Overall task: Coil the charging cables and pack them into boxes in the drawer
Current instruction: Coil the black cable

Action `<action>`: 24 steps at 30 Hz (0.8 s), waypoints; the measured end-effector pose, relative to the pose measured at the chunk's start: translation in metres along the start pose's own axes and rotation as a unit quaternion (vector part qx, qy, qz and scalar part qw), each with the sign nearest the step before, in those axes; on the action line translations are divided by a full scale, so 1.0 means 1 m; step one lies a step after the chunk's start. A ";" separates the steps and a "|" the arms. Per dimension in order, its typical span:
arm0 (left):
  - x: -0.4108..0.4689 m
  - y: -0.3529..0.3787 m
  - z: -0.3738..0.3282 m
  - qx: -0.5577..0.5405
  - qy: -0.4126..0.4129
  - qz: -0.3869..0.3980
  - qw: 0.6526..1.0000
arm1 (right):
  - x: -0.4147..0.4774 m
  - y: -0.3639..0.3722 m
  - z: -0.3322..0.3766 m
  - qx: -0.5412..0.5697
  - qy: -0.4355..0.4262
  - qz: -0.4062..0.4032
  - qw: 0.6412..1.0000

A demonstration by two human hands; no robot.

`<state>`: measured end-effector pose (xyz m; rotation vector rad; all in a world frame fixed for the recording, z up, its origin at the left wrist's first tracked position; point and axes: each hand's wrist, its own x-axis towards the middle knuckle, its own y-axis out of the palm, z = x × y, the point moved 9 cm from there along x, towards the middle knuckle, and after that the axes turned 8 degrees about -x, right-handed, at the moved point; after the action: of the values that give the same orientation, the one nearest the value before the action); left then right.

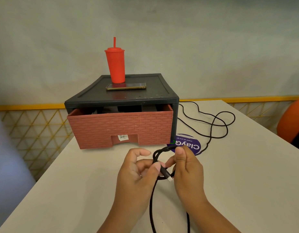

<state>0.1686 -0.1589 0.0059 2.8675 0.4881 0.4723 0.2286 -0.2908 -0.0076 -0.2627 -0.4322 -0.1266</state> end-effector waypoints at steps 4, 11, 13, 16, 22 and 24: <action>-0.001 0.011 0.011 0.033 -0.038 0.088 0.995 | 0.005 -0.004 -0.001 0.014 0.019 0.001 1.000; -0.002 0.022 0.021 0.036 -0.100 0.173 0.979 | 0.006 -0.006 0.007 0.044 0.011 0.014 0.999; 0.001 0.015 0.025 0.018 -0.125 0.148 0.981 | 0.005 -0.002 0.013 0.017 -0.022 0.037 0.999; 0.000 0.009 0.027 -0.060 -0.168 0.118 0.977 | 0.004 0.007 0.020 -0.055 -0.090 0.092 0.990; -0.016 0.018 0.041 -0.242 -0.321 0.179 0.898 | -0.016 0.038 0.026 0.021 -0.111 0.239 0.964; -0.014 0.024 0.037 -0.348 -0.326 0.227 0.849 | -0.015 0.037 0.027 0.044 -0.111 0.237 0.964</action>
<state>0.1753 -0.1914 -0.0267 2.1839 -0.4161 -0.2496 0.2105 -0.2467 0.0010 -0.2866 -0.5845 0.3948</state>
